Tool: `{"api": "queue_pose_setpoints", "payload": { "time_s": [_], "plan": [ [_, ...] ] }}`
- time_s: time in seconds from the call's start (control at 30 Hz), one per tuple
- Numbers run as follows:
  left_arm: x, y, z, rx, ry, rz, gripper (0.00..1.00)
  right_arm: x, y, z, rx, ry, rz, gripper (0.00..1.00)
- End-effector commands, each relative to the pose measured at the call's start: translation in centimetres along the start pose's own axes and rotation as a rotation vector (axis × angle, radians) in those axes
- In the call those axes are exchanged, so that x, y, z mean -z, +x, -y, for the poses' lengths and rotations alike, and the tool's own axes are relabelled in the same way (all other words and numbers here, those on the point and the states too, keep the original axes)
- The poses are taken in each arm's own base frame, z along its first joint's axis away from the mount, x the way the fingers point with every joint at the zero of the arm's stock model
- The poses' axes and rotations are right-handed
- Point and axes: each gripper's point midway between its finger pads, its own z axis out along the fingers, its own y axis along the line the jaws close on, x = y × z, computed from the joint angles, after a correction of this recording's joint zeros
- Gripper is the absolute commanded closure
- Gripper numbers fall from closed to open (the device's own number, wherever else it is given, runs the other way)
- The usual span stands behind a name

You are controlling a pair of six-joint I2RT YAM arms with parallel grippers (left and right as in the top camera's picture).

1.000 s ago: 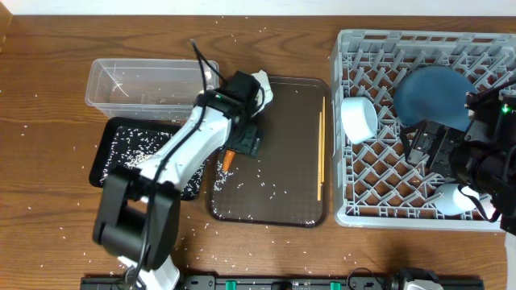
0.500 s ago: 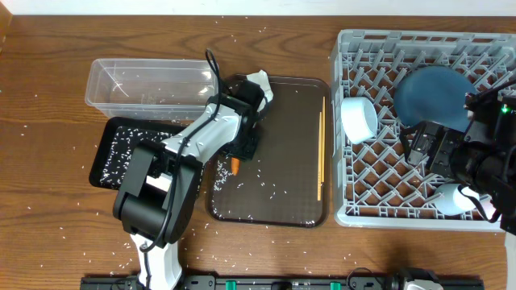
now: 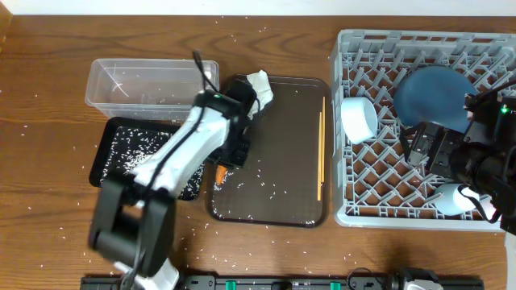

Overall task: Sort waste into correct bins and load items into the dishwasher rack
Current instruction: 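Place the carrot onto the black tray with the left gripper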

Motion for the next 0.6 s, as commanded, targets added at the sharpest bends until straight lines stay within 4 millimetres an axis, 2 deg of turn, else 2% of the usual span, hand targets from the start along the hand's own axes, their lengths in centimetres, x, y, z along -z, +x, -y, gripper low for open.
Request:
{"api": "queue_pose_setpoints", "payload": {
  "time_s": [0.0,0.07,0.17,0.33,0.47,0.57],
  "plan": [
    [3.5,-0.4,-2.5,0.17,-0.031,0.093,0.91,0.3,-0.4,0.3,0.002,0.011,0.018,0.01],
    [4.1,0.2,-4.1,0.261,-0.044,0.095,0.91,0.3,-0.5,0.3,0.002,0.01,0.02,0.01],
    [4.0,1.6,-6.7,0.472,-0.051,0.042,0.91,0.3,-0.5,0.3,0.003,0.009,0.022,0.01],
    [1.6,3.5,-10.5,0.774,-0.061,-0.011,0.91,0.3,-0.5,0.3,0.002,0.01,0.02,0.01],
    [-0.6,4.9,-12.3,1.017,-0.055,-0.035,0.91,0.3,-0.5,0.3,0.002,0.01,0.02,0.01],
    [-1.3,6.0,-13.1,1.155,-0.064,-0.061,0.91,0.3,-0.5,0.3,0.002,0.01,0.02,0.01]
  ]
}}
